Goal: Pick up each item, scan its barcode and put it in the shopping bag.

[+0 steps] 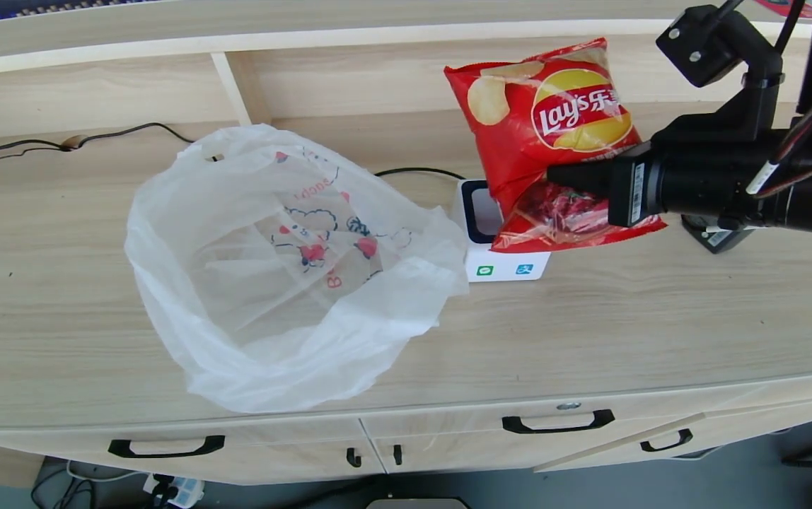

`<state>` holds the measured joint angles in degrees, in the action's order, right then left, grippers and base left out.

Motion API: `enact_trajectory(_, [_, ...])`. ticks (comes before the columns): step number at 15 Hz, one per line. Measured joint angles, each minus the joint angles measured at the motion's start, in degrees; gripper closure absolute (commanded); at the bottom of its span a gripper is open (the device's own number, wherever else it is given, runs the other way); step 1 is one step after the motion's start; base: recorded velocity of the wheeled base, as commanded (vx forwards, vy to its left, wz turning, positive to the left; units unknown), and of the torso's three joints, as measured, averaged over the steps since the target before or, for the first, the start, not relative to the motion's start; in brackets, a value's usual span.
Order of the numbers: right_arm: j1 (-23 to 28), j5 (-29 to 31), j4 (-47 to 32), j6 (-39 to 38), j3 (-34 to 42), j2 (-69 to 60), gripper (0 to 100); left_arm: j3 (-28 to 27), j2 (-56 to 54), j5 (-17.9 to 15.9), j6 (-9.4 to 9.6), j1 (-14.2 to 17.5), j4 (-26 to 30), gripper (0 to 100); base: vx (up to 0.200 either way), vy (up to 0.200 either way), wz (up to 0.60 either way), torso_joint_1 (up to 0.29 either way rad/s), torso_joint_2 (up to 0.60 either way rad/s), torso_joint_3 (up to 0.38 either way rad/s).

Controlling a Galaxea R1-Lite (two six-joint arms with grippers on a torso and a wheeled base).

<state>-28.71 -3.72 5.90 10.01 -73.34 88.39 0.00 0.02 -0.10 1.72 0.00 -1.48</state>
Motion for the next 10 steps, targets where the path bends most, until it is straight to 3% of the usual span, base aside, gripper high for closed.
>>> enact_trajectory(4, [0.13,0.13,0.74,-0.13,0.99,0.17,100,0.00,0.00,0.00,-0.02,0.00,0.00,0,0.000,0.000,0.00,0.000,0.00,0.000])
enact_trajectory(10, [-0.09,0.06,12.63,1.93,1.27,-0.37,100,0.00,0.00,0.00,0.02,0.00,0.06,0,0.000,0.000,0.00,0.000,0.00,0.000])
